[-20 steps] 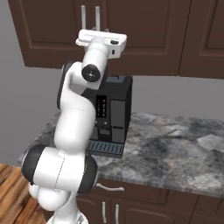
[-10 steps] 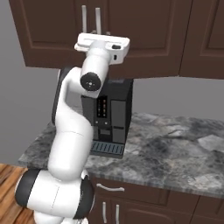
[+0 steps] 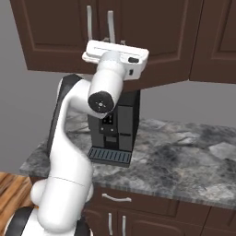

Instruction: Move the oil and vinegar bottle and mayonnaise from the cabinet to the dining counter.

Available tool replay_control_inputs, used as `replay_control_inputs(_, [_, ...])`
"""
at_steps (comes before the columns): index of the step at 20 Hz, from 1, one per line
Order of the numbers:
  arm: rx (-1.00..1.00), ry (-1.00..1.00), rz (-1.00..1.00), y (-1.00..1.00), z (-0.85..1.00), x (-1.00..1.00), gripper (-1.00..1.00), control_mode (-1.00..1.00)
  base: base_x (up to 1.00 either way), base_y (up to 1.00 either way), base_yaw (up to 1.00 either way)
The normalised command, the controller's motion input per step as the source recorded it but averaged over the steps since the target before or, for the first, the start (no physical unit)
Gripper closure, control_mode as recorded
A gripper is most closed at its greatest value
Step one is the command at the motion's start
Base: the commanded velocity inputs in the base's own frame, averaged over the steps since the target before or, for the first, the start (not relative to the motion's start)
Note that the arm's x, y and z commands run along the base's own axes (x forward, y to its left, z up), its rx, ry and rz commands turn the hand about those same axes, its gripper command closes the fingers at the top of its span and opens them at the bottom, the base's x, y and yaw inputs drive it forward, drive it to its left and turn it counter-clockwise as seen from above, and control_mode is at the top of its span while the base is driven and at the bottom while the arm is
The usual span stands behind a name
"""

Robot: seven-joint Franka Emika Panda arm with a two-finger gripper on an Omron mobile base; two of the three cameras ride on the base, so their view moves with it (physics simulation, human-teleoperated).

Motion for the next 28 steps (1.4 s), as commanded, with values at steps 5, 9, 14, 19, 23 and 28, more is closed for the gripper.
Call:
replay_control_inputs(5, [0.07,0.04,-0.01,-1.0,0.0,-0.96,1.0,-1.0,0.0,0.0,0.0])
replay_control_inputs(9, [0.04,0.04,-0.03,-1.0,0.0,-0.86,1.0,-1.0,0.0,0.0,0.0])
replay_control_inputs(14, [-0.06,0.0,-0.04,0.03,0.0,-0.98,-1.0,-1.0,0.0,0.0,0.0])
replay_control_inputs(19, [-0.12,-0.12,-0.01,0.57,0.0,-1.0,-1.0,-1.0,0.0,0.0,0.0])
replay_control_inputs(23, [-0.2,0.02,-0.04,0.99,0.0,-0.75,-1.0,-1.0,0.0,0.0,0.0])
replay_control_inputs(28, [-0.16,0.14,-0.11,1.0,0.0,0.09,-1.0,-1.0,0.0,0.0,0.0])
